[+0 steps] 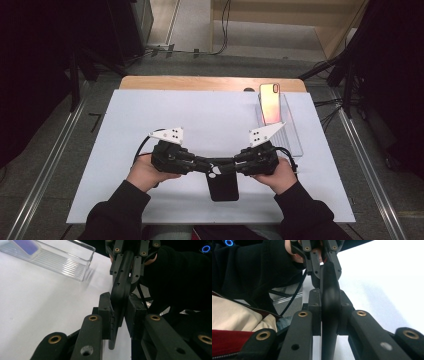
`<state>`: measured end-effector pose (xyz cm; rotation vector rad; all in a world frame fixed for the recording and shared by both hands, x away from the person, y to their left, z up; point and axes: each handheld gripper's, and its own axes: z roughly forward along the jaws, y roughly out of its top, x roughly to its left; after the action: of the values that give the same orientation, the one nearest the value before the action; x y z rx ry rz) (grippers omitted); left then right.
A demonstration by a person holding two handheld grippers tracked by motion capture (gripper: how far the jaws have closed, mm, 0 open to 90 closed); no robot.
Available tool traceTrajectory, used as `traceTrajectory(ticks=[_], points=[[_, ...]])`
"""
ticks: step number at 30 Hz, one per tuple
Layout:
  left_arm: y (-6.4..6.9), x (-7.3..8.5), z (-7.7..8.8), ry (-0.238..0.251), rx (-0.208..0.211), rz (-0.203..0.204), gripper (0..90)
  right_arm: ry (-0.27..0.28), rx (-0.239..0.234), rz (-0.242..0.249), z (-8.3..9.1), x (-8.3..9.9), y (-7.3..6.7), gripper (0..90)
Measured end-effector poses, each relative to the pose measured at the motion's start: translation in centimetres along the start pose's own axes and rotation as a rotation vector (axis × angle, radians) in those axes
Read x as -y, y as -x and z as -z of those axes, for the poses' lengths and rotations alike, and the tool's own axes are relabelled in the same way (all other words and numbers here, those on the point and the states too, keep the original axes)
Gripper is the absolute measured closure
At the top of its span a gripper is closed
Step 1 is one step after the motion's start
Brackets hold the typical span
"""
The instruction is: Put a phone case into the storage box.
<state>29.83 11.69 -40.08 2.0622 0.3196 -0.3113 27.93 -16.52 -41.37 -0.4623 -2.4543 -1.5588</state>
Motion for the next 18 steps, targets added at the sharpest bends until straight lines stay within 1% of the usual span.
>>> traceTrajectory(ticks=[3,6,7,8,10,11,12,13,15,18], points=[[0.0,-0.1,0.0,-0.001,0.003,0.003,77.4,0.01,0.006,0.001,0.0,0.0,0.1,74.1],[0.1,-0.2,0.1,-0.008,0.007,0.016,77.6,0.019,0.011,-0.005,0.0,0.1,0.1,70.8],[0.1,-0.2,0.1,-0.01,-0.001,0.016,77.7,0.02,0.014,-0.007,0.0,0.1,0.1,67.7],[0.1,-0.2,0.1,-0.013,-0.002,0.024,77.7,0.027,0.013,-0.006,0.0,0.1,0.1,64.8],[0.0,-0.2,0.2,-0.014,-0.007,0.032,77.6,0.039,0.026,0.009,0.1,0.1,0.1,56.3],[0.0,-0.2,0.3,-0.016,-0.007,0.035,77.7,0.047,0.036,0.005,0.1,0.2,0.1,53.0],[0.0,-0.2,0.4,-0.011,-0.02,0.036,77.6,0.049,0.048,0.001,0.1,0.2,0.1,50.8],[-0.1,-0.2,0.5,-0.012,-0.022,0.044,77.6,0.048,0.062,-0.005,0.2,0.2,0.1,46.9],[-0.2,-0.2,0.8,-0.007,-0.04,0.051,77.6,0.051,0.09,-0.016,0.2,0.3,0.1,42.4],[-0.3,-0.2,1.3,0.004,-0.062,0.074,77.6,0.051,0.123,-0.027,0.2,0.4,0.1,35.3]])
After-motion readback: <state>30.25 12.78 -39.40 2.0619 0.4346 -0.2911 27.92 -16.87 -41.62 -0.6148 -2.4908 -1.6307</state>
